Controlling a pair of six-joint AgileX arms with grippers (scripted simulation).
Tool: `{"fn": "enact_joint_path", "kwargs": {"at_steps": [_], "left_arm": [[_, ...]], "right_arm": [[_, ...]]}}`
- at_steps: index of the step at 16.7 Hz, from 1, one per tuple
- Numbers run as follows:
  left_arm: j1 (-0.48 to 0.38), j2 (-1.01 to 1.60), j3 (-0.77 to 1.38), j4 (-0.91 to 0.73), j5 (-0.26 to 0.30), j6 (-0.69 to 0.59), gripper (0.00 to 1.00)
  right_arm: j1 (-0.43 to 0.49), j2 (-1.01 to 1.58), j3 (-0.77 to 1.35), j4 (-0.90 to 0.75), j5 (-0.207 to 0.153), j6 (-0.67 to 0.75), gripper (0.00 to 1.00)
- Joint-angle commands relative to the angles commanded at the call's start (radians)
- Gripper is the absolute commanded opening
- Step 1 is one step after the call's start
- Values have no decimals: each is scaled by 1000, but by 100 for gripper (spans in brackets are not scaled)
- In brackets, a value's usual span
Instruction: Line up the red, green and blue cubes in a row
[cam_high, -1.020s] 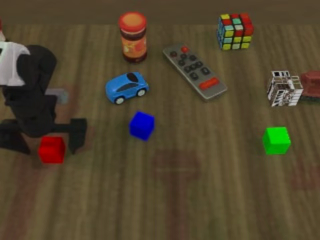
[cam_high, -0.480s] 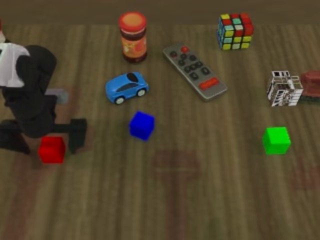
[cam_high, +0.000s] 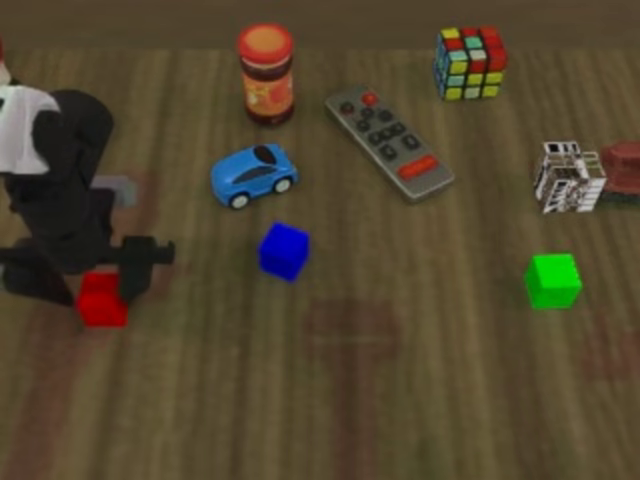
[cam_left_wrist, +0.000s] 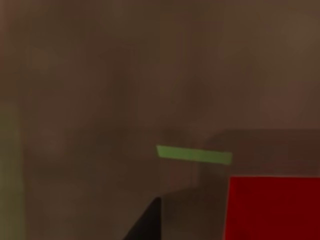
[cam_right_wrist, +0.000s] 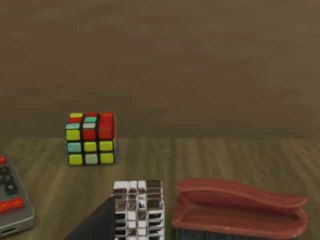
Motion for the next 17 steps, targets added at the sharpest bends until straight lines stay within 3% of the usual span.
{"fn": "enact_joint_path", "kwargs": {"at_steps": [2, 3, 12, 17], "left_arm": [[0, 0, 0, 0, 0, 0, 2], [0, 0, 0, 0, 0, 0, 0], [1, -41, 17, -22, -5, 3, 0], [13, -104, 94, -172, -5, 0, 0]], "right_arm": [[0, 0, 0, 0, 0, 0, 100], [0, 0, 0, 0, 0, 0, 100], [0, 0, 0, 0, 0, 0, 100], [0, 0, 0, 0, 0, 0, 100]]}}
